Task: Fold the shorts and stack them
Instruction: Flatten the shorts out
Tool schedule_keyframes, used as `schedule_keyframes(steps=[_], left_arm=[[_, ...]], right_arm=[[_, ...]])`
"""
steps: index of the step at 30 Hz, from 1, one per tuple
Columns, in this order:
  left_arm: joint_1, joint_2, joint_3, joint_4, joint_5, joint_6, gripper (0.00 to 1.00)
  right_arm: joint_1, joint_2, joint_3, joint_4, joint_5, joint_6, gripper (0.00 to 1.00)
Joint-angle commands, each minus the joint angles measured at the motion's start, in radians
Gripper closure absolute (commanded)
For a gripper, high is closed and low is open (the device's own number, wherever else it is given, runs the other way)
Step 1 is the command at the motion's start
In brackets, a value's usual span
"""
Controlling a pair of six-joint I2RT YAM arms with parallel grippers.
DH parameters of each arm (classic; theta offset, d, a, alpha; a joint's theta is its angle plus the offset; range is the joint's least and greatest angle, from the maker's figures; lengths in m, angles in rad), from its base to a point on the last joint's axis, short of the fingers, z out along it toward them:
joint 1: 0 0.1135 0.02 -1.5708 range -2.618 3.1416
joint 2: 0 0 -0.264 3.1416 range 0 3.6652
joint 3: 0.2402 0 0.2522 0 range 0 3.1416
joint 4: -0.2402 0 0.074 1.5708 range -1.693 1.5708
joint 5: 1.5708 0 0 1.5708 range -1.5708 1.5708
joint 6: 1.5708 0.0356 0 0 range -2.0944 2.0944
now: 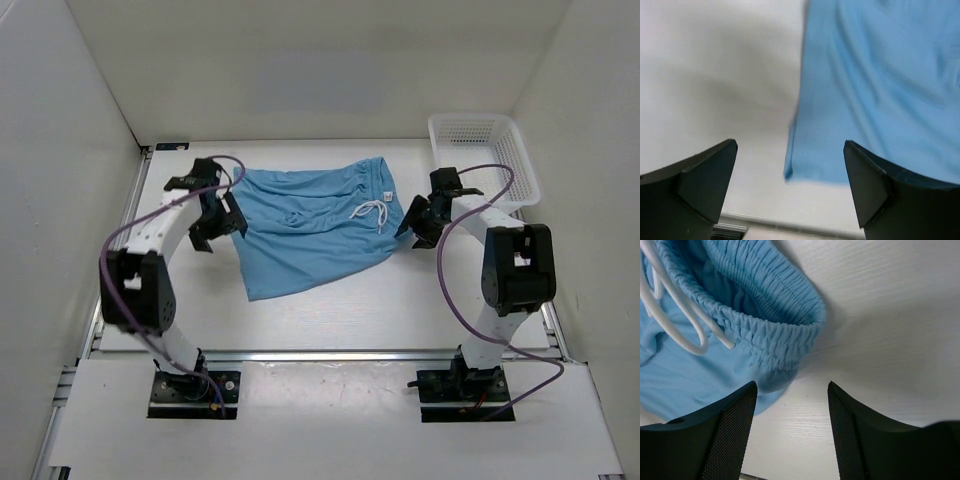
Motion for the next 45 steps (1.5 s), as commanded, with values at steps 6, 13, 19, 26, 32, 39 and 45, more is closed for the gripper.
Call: schedule_keyframes(steps=[6, 13, 19, 26, 32, 39, 45], left_arm=[[-0.148, -0.329, -0.507, 0.077, 0.229, -0.156, 0.03], [-0.182, -0.253, -0.53, 0.158, 0.243, -0.203, 0.05], [-0.182, -0.148, -0.521, 0.207, 0.157, -0.224, 0.34], [-0.139, -0.18, -0.493, 0.208, 0.133, -0.214, 0.9], [-0.035, -0.331, -0.466, 0.162, 0.124, -0.175, 0.9], [0.05, -0.414, -0.414, 0.109, 0.171, -0.12, 0.9], [-0.147, -0.297, -0.414, 0.109, 0.213, -0.166, 0.3]], right_arm=[[0.028, 0.049, 0.036, 0.028, 0.029, -0.023, 0.42], [0.038, 0.069, 0.067, 0.028, 0.061, -0.032, 0.57], [0.056, 0.069, 0.076, -0.003, 0.104, -0.041, 0.64], [0.076, 0.069, 0.086, -0.021, 0.145, -0.05, 0.97], [0.085, 0.012, 0.125, -0.084, 0.21, -0.082, 1.0], [0.085, -0.098, 0.089, -0.107, 0.29, -0.101, 1.0], [0.105, -0.059, 0.057, -0.107, 0.28, -0.092, 1.0]])
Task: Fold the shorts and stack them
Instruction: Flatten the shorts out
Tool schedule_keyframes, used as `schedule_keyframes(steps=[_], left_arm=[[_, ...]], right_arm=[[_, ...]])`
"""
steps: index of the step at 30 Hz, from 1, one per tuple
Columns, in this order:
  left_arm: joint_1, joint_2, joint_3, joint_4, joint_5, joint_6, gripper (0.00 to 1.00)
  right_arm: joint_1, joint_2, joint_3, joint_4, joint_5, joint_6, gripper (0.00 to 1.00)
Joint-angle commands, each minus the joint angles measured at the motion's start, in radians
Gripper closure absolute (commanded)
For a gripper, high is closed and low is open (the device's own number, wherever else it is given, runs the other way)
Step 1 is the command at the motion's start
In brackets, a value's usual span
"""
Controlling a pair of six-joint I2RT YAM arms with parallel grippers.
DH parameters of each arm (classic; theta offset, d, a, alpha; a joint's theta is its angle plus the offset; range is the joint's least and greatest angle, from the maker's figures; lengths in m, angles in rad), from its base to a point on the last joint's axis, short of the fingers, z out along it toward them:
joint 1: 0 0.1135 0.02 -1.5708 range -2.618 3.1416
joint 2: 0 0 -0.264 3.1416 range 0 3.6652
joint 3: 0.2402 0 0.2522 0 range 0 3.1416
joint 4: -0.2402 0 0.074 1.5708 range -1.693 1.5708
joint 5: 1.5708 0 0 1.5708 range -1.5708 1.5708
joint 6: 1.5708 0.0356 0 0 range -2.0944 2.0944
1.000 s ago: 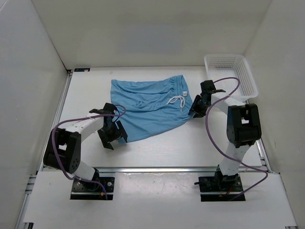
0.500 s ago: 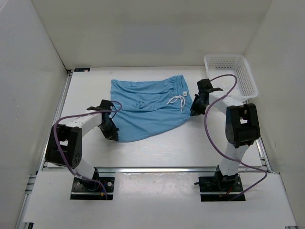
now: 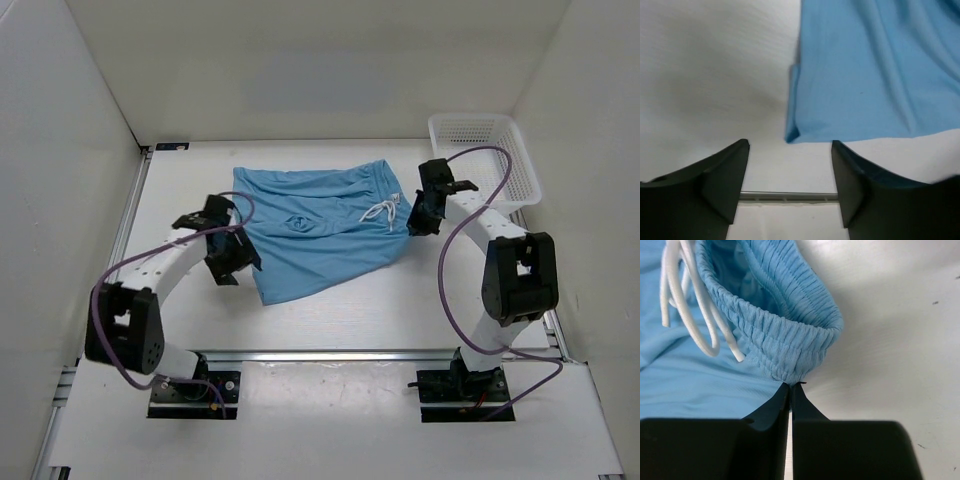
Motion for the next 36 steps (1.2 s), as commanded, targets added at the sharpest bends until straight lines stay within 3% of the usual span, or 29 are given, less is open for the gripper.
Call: schedule_keyframes(steps=[1, 9, 12, 15, 16, 17, 19, 23, 28, 32, 36], left_arm=[[-0.128, 0.077, -0.002, -0.014, 0.031, -0.047, 0.18], [-0.21, 0.204, -0.016, 0.075, 0.005, -0.099, 0.17], [-0.21, 0.303, 0.002, 0.089, 0.014, -0.085, 0.22], [-0.21, 0.367, 0.002, 0.108, 0.014, -0.076, 0.41], [-0.21, 0.367, 0.002, 0.108, 0.023, -0.076, 0.55], [-0.21, 0.367, 0.002, 0.108, 0.023, -0.062, 0.89], [-0.21, 0.34, 0.014, 0.108, 0.023, -0.041, 0.9], [-0.086, 0.144, 0.07, 0.03, 0.001, -0.019, 0.9], [0.038, 0.051, 0.151, -0.035, 0.001, 0.063, 0.9], [0.086, 0.033, 0.104, -0.047, 0.031, 0.094, 0.9], [0.086, -0.063, 0.015, -0.058, 0.057, 0.103, 0.9]], right_arm=[[0.024, 0.012, -0.018, -0.024, 0.023, -0.004, 1.0], [0.024, 0.012, -0.018, -0.024, 0.023, -0.004, 1.0], [0.024, 0.012, -0.018, -0.024, 0.023, -0.004, 1.0], [0.024, 0.012, -0.018, -0.024, 0.023, -0.004, 1.0], [0.024, 0.012, -0.018, -0.024, 0.023, -0.004, 1.0], [0.024, 0.012, -0.018, -0.024, 0.023, -0.004, 1.0], [0.024, 0.012, -0.018, -0.024, 0.023, -0.004, 1.0], [0.024, 0.031, 0.047, -0.068, 0.042, -0.013, 1.0], [0.024, 0.043, 0.114, -0.105, 0.032, -0.023, 1.0], [0.024, 0.043, 0.094, -0.128, 0.032, -0.032, 1.0], [0.024, -0.056, -0.004, -0.177, 0.023, -0.032, 1.0]])
